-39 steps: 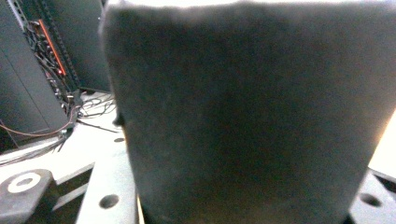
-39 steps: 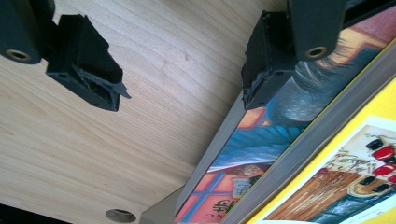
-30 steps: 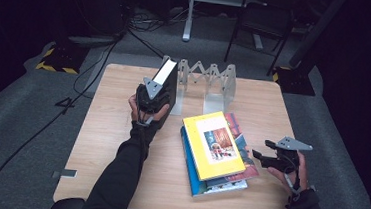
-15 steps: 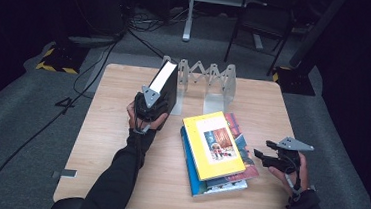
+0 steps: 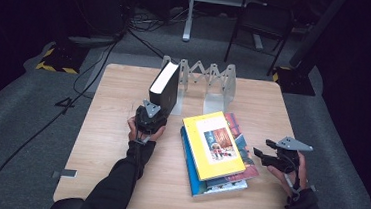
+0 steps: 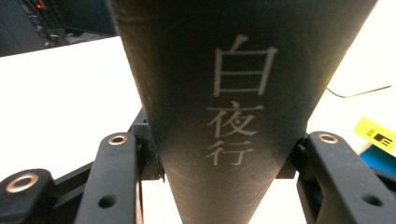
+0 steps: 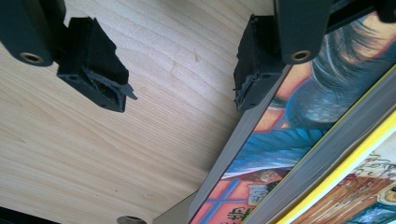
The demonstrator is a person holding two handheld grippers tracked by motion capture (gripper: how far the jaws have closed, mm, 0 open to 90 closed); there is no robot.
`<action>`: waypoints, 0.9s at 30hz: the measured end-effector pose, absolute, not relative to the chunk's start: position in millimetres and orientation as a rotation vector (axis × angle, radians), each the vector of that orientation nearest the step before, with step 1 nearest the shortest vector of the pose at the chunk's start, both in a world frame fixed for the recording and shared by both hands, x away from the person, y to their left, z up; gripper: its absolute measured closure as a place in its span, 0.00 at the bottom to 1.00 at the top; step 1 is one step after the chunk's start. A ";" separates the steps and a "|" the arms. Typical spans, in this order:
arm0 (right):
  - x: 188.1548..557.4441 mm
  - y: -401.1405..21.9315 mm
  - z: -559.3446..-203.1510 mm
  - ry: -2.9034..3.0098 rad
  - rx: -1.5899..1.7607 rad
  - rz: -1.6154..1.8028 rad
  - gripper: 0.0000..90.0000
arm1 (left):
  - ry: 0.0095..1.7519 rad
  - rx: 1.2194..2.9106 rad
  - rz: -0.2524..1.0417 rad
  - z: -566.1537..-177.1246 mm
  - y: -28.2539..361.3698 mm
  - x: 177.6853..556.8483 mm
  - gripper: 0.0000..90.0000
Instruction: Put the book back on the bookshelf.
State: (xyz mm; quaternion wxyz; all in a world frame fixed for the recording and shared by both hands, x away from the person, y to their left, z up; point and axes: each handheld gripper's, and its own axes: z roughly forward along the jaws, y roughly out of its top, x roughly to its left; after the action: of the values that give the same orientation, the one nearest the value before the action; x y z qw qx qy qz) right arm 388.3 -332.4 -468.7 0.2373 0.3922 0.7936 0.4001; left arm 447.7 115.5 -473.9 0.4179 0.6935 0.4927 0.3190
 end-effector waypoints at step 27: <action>391.0 -326.7 -473.0 2.203 1.058 1.060 0.36 | 1.457 1.560 0.841 -471.7 88.0 480.3 0.57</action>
State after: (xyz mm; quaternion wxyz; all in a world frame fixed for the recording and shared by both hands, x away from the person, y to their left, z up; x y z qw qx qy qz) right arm 391.0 -326.7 -473.0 0.2366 0.3858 0.8036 0.3865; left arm 480.3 88.0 -471.7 0.4112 0.6199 0.5789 0.3340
